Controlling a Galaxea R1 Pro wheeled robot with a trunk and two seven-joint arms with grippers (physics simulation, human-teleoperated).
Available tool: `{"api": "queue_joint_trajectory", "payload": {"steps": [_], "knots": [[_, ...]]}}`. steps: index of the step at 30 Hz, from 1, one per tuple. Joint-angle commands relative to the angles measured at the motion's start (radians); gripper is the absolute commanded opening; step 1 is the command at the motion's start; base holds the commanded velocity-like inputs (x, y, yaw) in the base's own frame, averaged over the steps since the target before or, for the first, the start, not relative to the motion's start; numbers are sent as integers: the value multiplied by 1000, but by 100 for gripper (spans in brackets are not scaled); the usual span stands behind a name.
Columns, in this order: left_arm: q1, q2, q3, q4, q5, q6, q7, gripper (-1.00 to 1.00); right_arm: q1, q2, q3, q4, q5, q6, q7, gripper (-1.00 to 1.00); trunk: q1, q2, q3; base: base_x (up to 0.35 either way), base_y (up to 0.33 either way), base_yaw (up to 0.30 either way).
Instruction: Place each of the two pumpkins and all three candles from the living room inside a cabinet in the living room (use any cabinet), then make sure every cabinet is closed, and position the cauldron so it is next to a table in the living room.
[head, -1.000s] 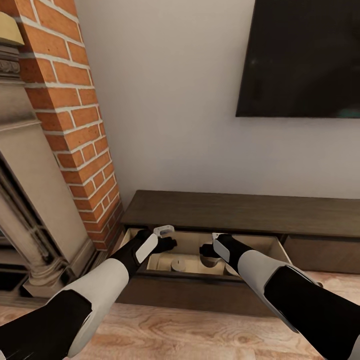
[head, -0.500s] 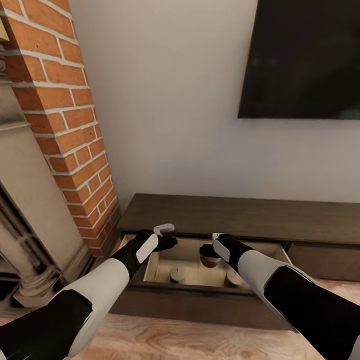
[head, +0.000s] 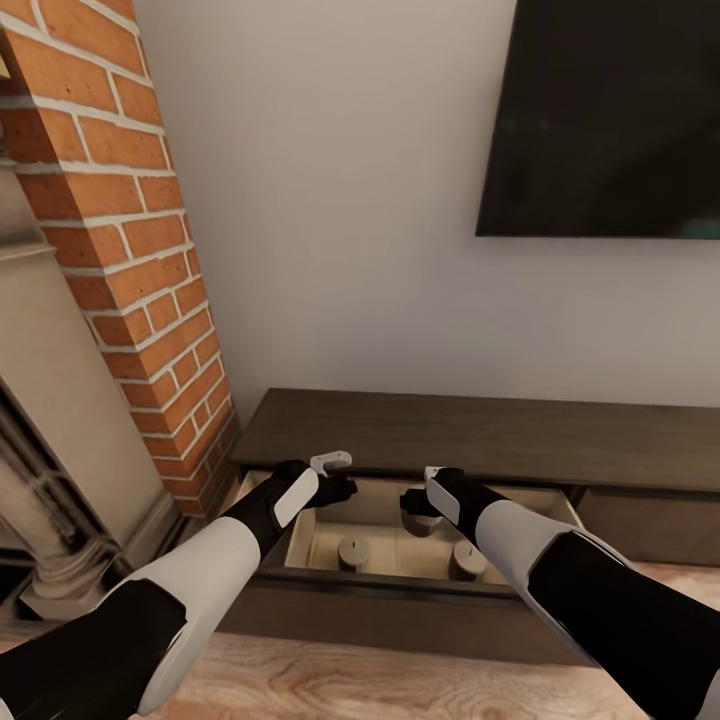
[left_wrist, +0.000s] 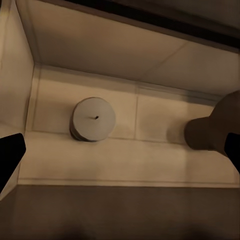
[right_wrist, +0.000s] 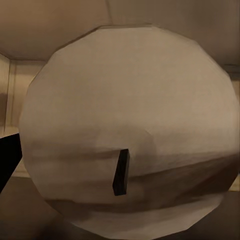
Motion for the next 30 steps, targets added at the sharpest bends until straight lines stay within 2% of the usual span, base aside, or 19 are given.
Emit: {"api": "queue_joint_trajectory", "payload": {"steps": [1,9,30], "knots": [[-1,0,-3,-1,8,2,8,100,-1,0,8,-2,-10,4,-7,-100,4,-8,-4,0,0,0],[-1,0,-4,2,8,3,8,100,-1,0,8,-2,-10,4,-7,-100,34,-64,-32,0,0,0],[-1,0,-9,2,8,3,12,100,-1,0,8,-1,-11,4,-7,-100,115,-211,-131,0,0,0]]}}
